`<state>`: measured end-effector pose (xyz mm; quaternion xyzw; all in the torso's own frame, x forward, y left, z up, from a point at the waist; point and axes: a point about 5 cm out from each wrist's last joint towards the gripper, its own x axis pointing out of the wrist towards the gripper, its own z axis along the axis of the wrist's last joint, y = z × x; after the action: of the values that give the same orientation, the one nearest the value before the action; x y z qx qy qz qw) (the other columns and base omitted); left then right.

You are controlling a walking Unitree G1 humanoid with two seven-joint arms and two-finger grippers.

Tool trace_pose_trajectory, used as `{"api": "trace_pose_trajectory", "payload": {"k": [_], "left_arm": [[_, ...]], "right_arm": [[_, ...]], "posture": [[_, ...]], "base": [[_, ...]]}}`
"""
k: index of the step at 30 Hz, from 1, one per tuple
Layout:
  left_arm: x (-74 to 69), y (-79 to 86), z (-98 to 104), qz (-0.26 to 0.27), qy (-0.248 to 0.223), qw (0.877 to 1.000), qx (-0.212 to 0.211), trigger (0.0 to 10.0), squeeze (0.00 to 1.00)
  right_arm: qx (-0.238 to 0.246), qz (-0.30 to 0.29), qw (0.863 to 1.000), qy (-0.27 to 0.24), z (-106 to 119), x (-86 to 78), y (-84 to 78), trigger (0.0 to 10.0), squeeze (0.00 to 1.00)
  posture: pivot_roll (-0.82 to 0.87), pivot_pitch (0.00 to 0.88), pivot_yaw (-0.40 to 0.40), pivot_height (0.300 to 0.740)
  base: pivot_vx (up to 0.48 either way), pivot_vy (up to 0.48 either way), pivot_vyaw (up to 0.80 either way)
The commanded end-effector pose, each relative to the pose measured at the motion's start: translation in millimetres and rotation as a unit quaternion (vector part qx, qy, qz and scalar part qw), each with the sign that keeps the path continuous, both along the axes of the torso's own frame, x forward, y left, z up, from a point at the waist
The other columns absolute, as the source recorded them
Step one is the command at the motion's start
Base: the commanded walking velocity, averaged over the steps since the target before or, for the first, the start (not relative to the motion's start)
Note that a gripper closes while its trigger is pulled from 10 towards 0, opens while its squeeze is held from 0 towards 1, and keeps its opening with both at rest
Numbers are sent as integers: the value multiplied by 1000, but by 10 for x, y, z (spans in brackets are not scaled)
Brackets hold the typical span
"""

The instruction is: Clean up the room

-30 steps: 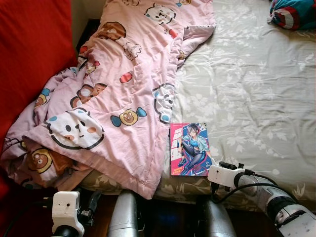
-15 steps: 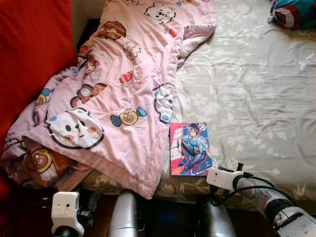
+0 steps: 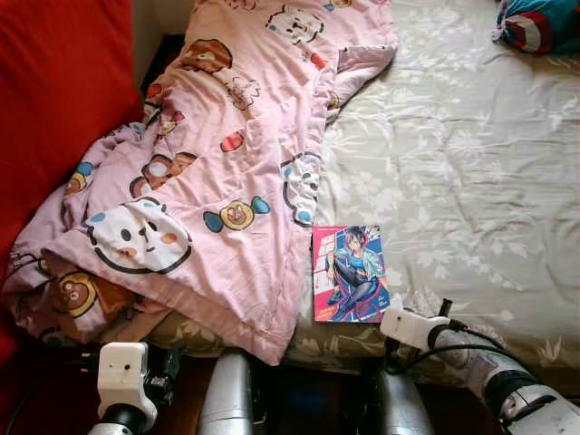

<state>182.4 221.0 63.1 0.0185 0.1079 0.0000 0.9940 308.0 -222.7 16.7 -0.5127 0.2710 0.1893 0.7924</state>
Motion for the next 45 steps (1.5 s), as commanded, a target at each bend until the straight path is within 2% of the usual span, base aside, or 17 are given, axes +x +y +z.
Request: {"api": "trace_pose_trajectory", "payload": {"k": [1, 4, 8, 12, 14, 15, 16, 17, 18, 20, 22, 23, 24, 26, 32, 37, 45], "left_arm": [[-31, 32, -92, 12, 18, 1000, 1, 10000, 0], [52, 17, -102, 13, 11, 1000, -3, 10000, 0], [140, -5, -120, 13, 5, 1000, -8, 10000, 0], [207, -22, -141, 17, 1, 1000, -13, 10000, 0], [238, -26, -153, 21, -2, 1000, -16, 10000, 0], [269, -29, -166, 26, -4, 999, -19, 10000, 0], [269, -29, -166, 26, -4, 999, -19, 10000, 0], [282, -31, -177, 27, -3, 999, -19, 10000, 0], [299, -38, -194, 28, -2, 999, -20, 10000, 0], [329, -49, -231, 31, 0, 999, -21, 10000, 0], [361, -54, -270, 35, 3, 999, -23, 10000, 0], [361, -54, -270, 35, 3, 999, -23, 10000, 0], [385, -52, -290, 38, 3, 999, -26, 10000, 0], [404, -43, -308, 41, 2, 999, -28, 10000, 0], [443, -15, -397, 47, 10, 998, -31, 10000, 0], [436, -44, -500, 45, 27, 998, -35, 10000, 0], [412, -17, -786, 46, 90, 994, -41, 10000, 0]], "right_arm": [[27, -45, 999, -1, -47, -67, -86, 0, 0], [40, -57, 997, -28, 2, -56, -152, 0, 0], [125, -110, 983, -71, 44, -70, -199, 0, 0], [221, -158, 957, -103, 37, -120, -169, 0, 0], [309, -187, 924, -129, 36, -160, -64, 0, 0], [390, -217, 883, -149, 39, -201, 31, 4078, 0], [390, -217, 883, -149, 39, -201, 31, 4078, 0], [422, -232, 862, -154, 25, -229, 80, 4078, 0], [440, -240, 852, -151, -13, -269, 137, 10000, 0], [448, -238, 848, -149, -81, -344, 242, 10000, 0], [481, -258, 821, -167, -104, -387, 320, 10000, 0], [481, -258, 821, -167, -104, -387, 320, 10000, 0], [514, -292, 786, -182, -98, -390, 332, 10000, 0], [528, -306, 772, -180, -95, -386, 333, 10000, 0], [513, -326, 784, -129, -267, -447, 380, 10000, 0], [488, -319, 809, -79, -434, -556, 503, 10000, 0], [458, -384, 801, -32, -656, -759, 425, 10000, 0]], "posture": [[174, 251, 32, 617], [158, 235, 24, 617], [134, 211, 11, 617], [111, 188, -3, 617], [95, 175, -10, 617], [82, 166, -16, 617], [82, 166, -16, 617], [79, 164, -18, 617], [75, 156, -22, 617], [78, 151, -23, 617], [76, 143, -25, 617], [76, 143, -25, 617], [71, 137, -27, 622], [72, 130, -31, 632], [70, 113, -39, 667], [69, 100, -38, 702], [69, 66, -31, 740]], "base": [[0, 0, 0], [0, 0, 0], [0, 0, 0], [0, 0, 0], [0, 0, 0], [0, 0, 0], [0, 0, 0], [0, 0, 0], [0, 0, 0], [0, 0, 0], [0, 0, 0], [0, 0, 0], [0, 0, 0], [0, 0, 0], [0, 0, 0], [0, 0, 0], [0, 0, 0]]}}
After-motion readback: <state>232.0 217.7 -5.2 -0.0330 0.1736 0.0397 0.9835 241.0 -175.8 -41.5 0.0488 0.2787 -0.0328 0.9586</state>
